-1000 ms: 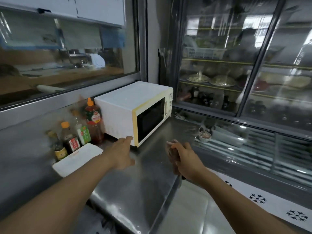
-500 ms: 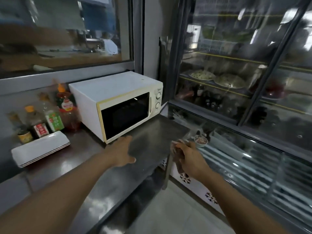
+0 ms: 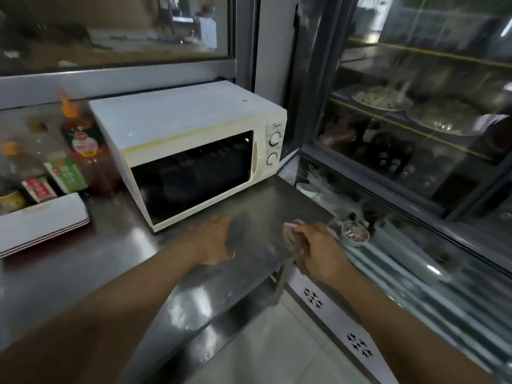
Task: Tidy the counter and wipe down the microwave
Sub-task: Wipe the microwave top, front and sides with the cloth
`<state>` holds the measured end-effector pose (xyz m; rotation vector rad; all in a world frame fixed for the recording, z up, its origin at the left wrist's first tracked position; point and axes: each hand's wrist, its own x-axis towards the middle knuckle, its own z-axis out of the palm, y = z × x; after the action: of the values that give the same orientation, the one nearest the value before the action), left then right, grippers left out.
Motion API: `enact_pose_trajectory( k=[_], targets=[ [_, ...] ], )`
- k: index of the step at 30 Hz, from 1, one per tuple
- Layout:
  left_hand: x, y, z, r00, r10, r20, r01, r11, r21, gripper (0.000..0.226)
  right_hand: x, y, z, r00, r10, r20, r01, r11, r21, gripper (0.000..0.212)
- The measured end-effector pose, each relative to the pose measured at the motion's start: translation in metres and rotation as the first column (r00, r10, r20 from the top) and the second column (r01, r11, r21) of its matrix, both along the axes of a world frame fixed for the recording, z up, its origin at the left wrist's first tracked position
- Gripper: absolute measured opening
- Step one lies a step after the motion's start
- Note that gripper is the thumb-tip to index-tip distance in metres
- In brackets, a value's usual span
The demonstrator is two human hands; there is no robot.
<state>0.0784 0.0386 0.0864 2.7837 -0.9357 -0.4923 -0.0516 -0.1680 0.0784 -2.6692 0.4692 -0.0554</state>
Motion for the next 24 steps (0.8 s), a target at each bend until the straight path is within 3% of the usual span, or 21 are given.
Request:
enact_pose_trajectory(
  k=[7,16,20,24],
  targets=[
    [0.076,-0.052,-0.043,1.0,-0.009,0.006,0.009,1.0,0.026,0.083,0.11,-0.05,-0.04,0.995,0.01,-0.096,-0.009,1.0,0.006,0.052],
    [0.13,-0.089,-0.078,0.995,0.028,0.091,-0.027,1.0,-0.012,0.05,0.227,-0.081,-0.085,0.993,0.11,0.046,-0.113,0.992,0.063,0.04],
    [0.137,-0.094,-0.085,0.994,0.056,0.092,-0.06,0.997,0.044,0.056,0.251,-0.086,-0.118,0.953,0.289,-0.087,-0.298,0.948,-0.116,0.041],
    [0.134,-0.097,-0.084,0.989,0.125,0.08,-0.134,0.985,0.111,0.069,0.239,-0.084,-0.132,0.939,0.34,-0.051,-0.344,0.926,-0.156,0.042]
  ],
)
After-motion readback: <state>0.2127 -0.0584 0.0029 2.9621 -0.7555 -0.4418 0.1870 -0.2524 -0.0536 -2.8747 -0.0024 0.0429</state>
